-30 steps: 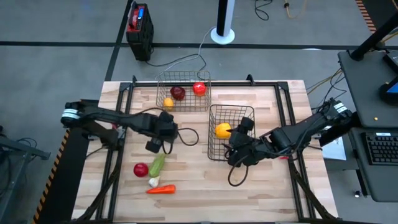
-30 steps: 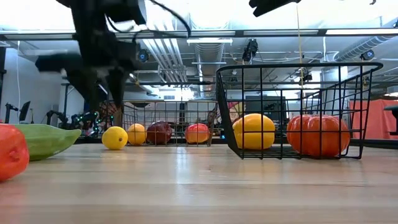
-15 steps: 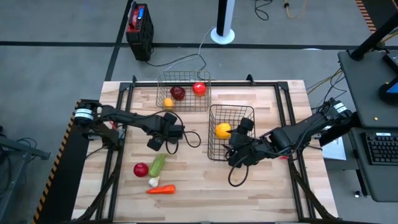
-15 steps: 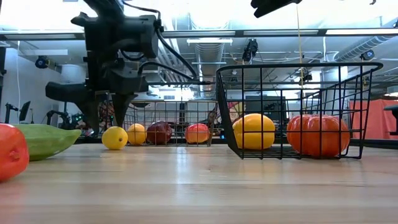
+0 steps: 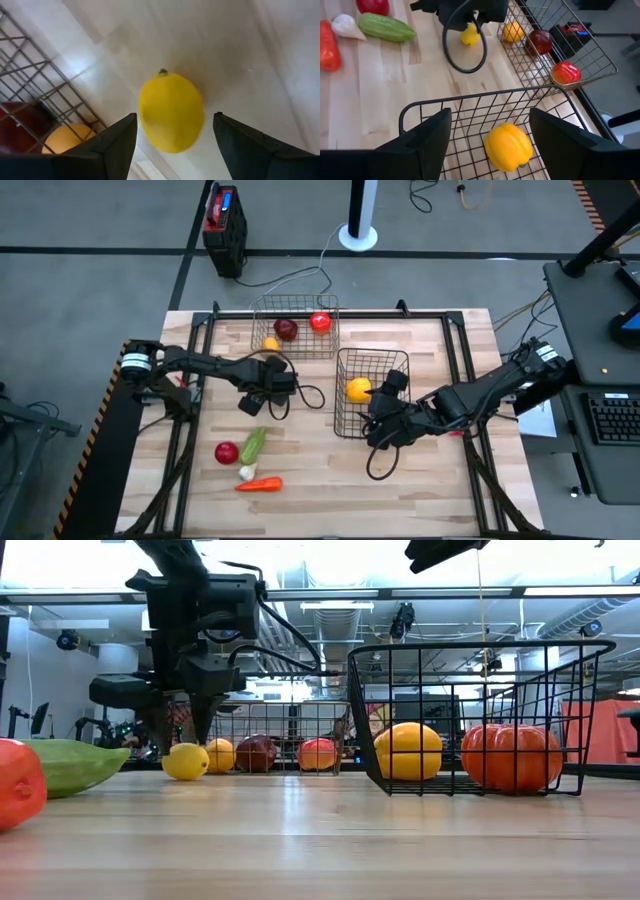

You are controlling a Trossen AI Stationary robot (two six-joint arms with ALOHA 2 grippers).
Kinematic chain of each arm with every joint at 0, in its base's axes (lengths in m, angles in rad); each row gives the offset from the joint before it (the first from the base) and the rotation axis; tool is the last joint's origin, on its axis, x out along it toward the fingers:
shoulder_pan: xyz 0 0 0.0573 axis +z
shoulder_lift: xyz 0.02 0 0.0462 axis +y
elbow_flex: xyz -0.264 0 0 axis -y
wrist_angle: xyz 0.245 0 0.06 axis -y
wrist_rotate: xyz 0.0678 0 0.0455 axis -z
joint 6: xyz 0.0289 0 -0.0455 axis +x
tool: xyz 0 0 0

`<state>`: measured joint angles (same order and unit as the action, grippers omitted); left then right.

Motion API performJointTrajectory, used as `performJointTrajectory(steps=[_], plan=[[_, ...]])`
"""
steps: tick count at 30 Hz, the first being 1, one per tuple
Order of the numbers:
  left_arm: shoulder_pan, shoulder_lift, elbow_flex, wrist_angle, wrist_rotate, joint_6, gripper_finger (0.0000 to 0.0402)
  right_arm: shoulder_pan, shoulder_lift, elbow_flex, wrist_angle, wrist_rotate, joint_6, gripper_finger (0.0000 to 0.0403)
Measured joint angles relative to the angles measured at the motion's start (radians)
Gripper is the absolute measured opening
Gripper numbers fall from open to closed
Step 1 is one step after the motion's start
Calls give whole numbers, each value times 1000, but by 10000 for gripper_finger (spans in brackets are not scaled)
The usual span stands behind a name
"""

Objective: Sort produce into baskets
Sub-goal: Put the yellow lemon into the silver wire basket

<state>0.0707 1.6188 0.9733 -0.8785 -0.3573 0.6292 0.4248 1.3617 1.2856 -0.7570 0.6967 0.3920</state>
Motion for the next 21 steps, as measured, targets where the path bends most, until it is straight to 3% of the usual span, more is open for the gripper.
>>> performJointTrajectory(steps=[16,21], plan=[[38,0,-1,25,38,-61,244,0,0,-39,8,0,20,260],[34,0,-5,21,166,-117,244,0,0,-39,8,0,20,260]])
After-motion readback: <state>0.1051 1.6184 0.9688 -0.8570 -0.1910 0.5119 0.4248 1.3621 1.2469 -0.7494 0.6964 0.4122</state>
